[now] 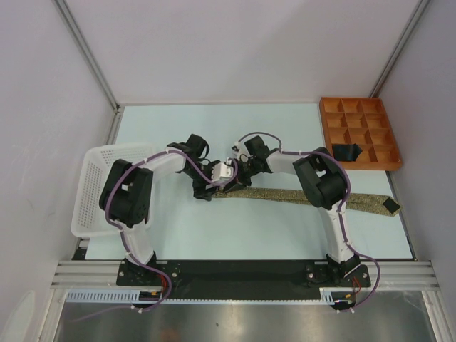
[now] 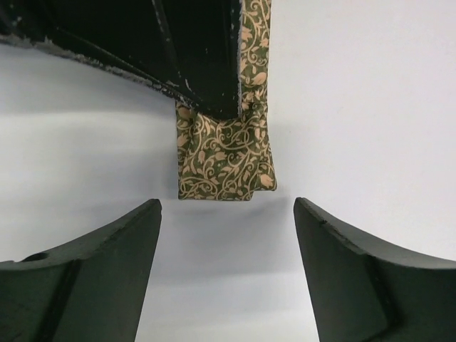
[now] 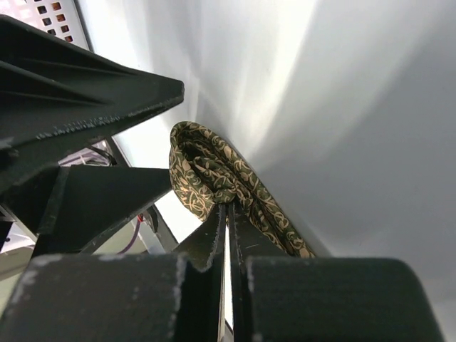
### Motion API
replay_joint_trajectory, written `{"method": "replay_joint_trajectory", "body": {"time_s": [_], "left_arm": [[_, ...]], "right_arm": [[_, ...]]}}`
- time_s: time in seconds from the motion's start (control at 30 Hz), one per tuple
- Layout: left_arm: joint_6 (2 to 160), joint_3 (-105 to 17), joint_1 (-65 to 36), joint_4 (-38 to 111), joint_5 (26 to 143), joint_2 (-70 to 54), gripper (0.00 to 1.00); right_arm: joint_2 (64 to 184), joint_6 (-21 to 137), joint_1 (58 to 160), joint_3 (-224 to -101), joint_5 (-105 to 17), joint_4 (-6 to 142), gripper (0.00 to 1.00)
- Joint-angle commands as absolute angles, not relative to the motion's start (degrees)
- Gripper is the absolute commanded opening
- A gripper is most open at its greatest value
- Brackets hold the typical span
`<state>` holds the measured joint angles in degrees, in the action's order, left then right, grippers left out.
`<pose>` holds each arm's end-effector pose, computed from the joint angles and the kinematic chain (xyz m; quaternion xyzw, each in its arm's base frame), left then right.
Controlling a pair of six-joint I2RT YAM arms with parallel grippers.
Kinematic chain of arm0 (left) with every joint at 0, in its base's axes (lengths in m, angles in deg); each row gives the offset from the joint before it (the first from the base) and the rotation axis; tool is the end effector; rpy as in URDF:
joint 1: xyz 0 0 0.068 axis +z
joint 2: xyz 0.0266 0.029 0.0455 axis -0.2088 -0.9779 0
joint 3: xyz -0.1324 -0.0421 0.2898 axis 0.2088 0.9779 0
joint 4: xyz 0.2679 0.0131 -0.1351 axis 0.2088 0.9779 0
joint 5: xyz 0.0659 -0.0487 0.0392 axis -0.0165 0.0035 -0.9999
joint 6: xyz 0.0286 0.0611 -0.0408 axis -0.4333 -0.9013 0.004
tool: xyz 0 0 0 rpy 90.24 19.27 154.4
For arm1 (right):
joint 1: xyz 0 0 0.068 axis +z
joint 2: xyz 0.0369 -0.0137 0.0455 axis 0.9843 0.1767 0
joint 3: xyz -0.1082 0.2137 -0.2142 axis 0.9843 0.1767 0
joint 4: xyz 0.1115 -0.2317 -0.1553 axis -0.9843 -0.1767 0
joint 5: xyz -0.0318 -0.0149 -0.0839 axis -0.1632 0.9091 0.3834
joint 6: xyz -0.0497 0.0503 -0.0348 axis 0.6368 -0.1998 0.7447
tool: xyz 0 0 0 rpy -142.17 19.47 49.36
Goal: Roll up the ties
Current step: Roll the tie at the center of the board.
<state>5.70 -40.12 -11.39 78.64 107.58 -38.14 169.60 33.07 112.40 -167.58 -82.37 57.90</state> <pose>0.3493 -0.1897 0.1611 0.6833 0.6715 -0.2147 0.1902 0.4083 0.3187 0.1006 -0.1172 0.8808 0.4581 0.0230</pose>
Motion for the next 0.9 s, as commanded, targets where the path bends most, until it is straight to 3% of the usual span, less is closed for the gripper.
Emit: {"method": "replay_joint_trajectory", "body": {"time_s": [0.0,0.17,0.37,0.47,0.57,0.87], "left_arm": [[3.78,-40.53,-12.64,78.31,108.02,-36.84,0.81],[7.48,-40.8,-14.48,74.88,106.0,-38.6,0.81],[6.69,-40.45,-16.69,75.06,103.71,-39.83,0.6],[6.87,-40.53,-16.42,74.97,103.1,-38.87,0.41],[6.34,-41.32,-15.72,76.72,102.31,-37.55,0.31],[2.91,-41.51,-13.17,86.13,99.67,-32.28,0.22]], "right_arm": [[172.68,35.84,111.38,-164.74,-78.45,55.16,0.0],[172.94,34.6,110.59,-162.9,-80.73,57.98,0.0],[173.12,33.64,109.27,-161.67,-82.76,60.27,0.0],[172.68,32.93,108.92,-161.14,-83.99,61.68,0.0],[171.19,31.18,108.92,-160.08,-86.44,65.09,0.0],[169.77,30.82,111.72,-165.61,-87.86,67.39,0.0]]}}
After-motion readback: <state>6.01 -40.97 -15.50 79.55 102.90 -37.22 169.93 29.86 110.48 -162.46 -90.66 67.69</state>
